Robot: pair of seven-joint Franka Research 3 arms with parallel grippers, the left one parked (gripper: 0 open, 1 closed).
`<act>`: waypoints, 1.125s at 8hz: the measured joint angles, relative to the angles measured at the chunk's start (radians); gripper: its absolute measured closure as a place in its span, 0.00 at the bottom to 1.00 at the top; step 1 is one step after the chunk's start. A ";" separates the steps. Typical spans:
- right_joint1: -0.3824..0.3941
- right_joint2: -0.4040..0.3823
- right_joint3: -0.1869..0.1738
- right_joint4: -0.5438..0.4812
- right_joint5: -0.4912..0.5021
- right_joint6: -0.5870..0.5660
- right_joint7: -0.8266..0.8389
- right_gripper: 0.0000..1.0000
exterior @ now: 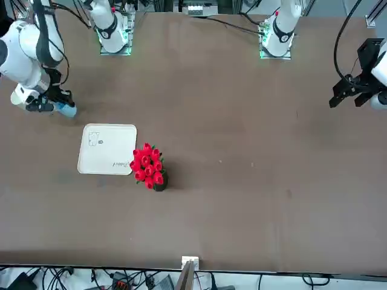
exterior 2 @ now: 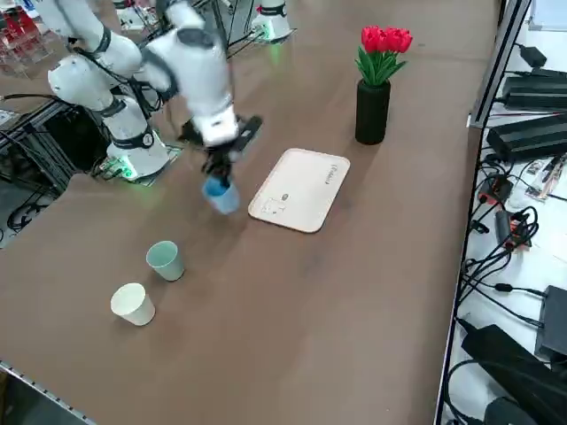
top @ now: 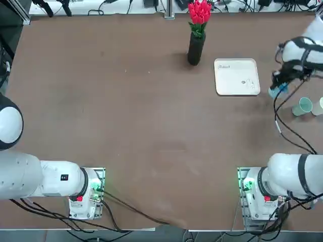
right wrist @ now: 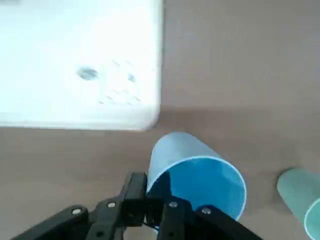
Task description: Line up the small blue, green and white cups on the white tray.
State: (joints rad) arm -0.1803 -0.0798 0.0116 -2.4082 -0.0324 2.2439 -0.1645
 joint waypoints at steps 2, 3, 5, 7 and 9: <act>0.158 0.097 0.009 0.187 0.002 -0.095 0.159 0.96; 0.223 0.181 0.010 0.290 0.004 -0.133 0.244 0.96; 0.329 0.335 0.010 0.446 0.004 -0.151 0.396 0.96; 0.401 0.435 0.010 0.513 0.020 -0.129 0.518 0.96; 0.447 0.490 0.010 0.520 0.027 -0.091 0.593 0.96</act>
State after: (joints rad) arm 0.2668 0.4100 0.0213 -1.8882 -0.0057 2.1528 0.4288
